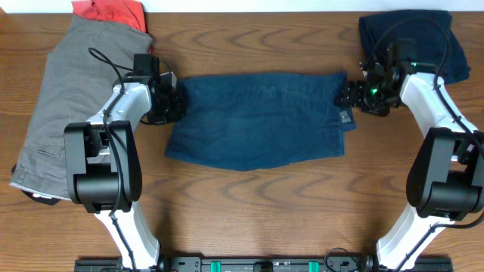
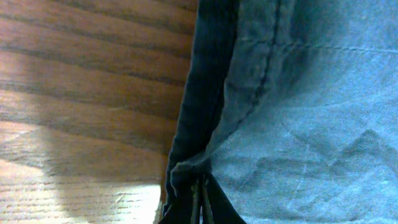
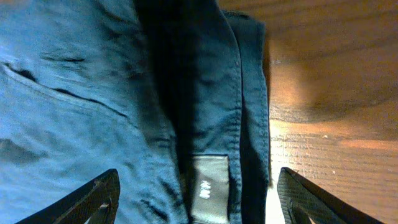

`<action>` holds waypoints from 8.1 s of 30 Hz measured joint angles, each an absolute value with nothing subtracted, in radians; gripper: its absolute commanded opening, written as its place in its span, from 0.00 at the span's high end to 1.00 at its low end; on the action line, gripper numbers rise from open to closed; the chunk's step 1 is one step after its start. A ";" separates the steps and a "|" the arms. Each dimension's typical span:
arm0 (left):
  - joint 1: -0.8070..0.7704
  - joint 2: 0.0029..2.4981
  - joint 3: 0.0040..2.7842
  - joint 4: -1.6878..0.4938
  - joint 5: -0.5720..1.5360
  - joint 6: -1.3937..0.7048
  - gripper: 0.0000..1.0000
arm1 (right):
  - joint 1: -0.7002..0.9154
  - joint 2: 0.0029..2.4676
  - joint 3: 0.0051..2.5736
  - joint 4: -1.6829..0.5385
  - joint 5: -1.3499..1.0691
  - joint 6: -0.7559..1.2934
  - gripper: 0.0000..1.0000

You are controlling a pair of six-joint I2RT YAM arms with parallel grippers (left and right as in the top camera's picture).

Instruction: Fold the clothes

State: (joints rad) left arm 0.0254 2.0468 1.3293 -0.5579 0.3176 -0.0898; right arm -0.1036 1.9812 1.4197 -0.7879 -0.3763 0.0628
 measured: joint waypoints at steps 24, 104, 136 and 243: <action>0.026 2.052 1.331 -0.542 0.332 -0.081 0.94 | -0.070 1.963 1.121 -0.427 -0.546 0.178 0.92; 0.027 2.072 1.332 -0.543 0.501 -0.082 0.91 | 0.695 2.121 1.547 -0.250 -0.147 0.560 0.01; 0.036 1.409 1.317 -0.764 0.146 -0.207 0.00 | 0.563 2.105 1.557 -0.736 -0.206 0.058 0.15; 0.215 1.514 1.283 -0.743 -0.007 -0.297 0.00 | 0.423 2.115 2.096 -0.942 0.512 -0.290 0.99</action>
State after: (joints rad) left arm 0.2150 1.5143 1.2831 -0.7433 -0.0071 -0.2966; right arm 0.4229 2.1155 2.0956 -0.9417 0.5121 -0.2897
